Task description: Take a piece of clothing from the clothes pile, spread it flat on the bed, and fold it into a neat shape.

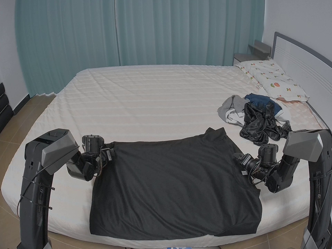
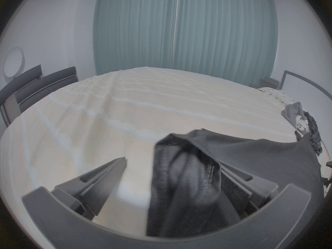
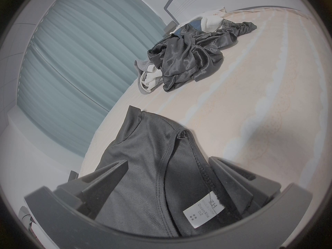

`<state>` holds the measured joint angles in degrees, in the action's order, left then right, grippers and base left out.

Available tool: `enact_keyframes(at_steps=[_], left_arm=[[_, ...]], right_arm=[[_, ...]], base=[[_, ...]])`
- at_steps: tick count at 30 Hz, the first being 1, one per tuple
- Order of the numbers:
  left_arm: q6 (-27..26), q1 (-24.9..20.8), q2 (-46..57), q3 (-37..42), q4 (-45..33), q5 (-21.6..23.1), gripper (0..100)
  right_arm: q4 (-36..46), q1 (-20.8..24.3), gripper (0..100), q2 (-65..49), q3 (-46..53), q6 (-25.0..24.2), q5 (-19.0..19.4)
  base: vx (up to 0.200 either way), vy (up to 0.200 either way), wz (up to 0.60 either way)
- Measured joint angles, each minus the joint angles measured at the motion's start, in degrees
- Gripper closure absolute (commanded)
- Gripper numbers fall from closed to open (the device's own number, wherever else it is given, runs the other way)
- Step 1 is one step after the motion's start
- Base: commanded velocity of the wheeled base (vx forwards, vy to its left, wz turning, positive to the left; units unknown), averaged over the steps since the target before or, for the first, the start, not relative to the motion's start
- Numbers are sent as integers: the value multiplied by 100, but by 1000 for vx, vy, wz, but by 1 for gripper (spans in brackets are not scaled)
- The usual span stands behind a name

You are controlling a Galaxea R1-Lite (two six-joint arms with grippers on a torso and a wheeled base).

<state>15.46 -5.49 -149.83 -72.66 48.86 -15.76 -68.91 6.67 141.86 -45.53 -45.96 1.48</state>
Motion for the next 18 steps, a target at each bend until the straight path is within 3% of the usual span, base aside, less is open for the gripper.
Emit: enact_keyframes(at_steps=[18], left_arm=[[55, 472, -330, -741, 355, -22, 0]], right_arm=[[2, 7, 0, 6, 11, 0, -2]], base=[[0, 0, 0]])
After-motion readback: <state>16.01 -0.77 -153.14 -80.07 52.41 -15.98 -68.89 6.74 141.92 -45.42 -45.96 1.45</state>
